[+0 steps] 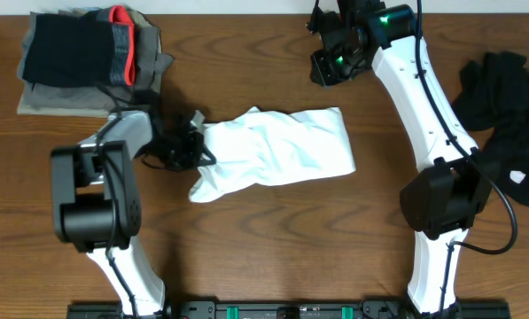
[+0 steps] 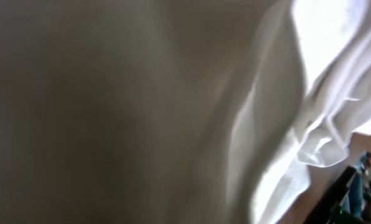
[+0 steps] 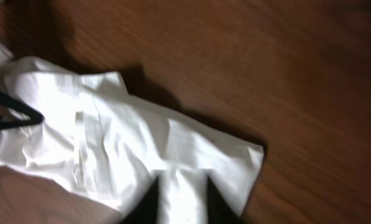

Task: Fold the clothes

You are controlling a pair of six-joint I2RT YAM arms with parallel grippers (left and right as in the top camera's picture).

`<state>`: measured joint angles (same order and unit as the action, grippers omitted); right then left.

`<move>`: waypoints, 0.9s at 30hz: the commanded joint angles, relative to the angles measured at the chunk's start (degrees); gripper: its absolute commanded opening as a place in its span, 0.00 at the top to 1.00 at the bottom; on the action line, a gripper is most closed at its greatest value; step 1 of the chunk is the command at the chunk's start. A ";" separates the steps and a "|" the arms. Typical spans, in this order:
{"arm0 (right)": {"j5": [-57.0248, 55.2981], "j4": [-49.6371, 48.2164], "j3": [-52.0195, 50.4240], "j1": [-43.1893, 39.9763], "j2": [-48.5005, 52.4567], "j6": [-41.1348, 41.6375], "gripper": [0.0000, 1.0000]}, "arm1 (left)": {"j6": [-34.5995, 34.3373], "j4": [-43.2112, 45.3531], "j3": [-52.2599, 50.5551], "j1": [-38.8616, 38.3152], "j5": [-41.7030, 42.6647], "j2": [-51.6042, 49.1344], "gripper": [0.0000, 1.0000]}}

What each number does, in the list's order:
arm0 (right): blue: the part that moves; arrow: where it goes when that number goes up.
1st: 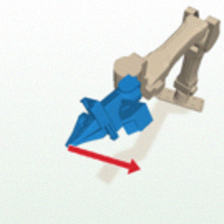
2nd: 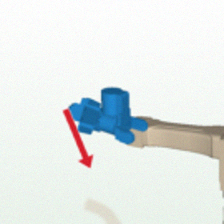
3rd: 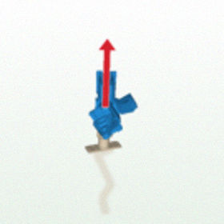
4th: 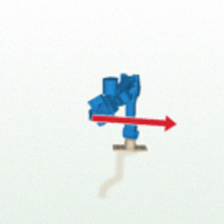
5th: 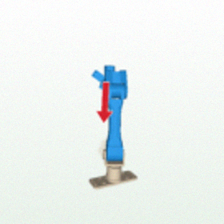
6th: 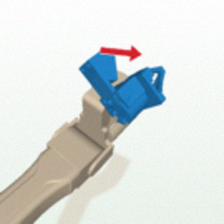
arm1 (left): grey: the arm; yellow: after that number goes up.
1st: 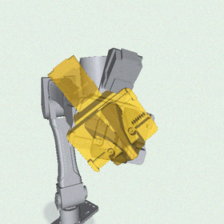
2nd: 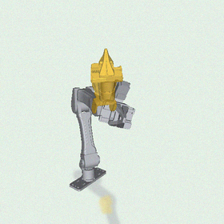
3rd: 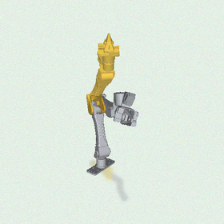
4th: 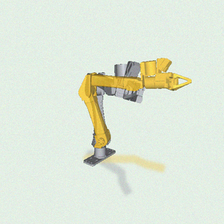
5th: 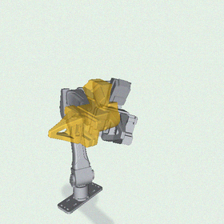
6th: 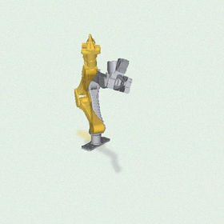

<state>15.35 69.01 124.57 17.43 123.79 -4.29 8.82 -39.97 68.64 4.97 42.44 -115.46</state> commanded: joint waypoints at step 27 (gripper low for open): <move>20.06 -16.98 -28.79 -5.16 -0.76 5.73 0.99 | -9.60 -0.28 5.38 4.61 -6.51 11.65 0.94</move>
<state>34.00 52.51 96.29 13.17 123.79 0.69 0.73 -40.10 71.77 9.15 36.47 -104.07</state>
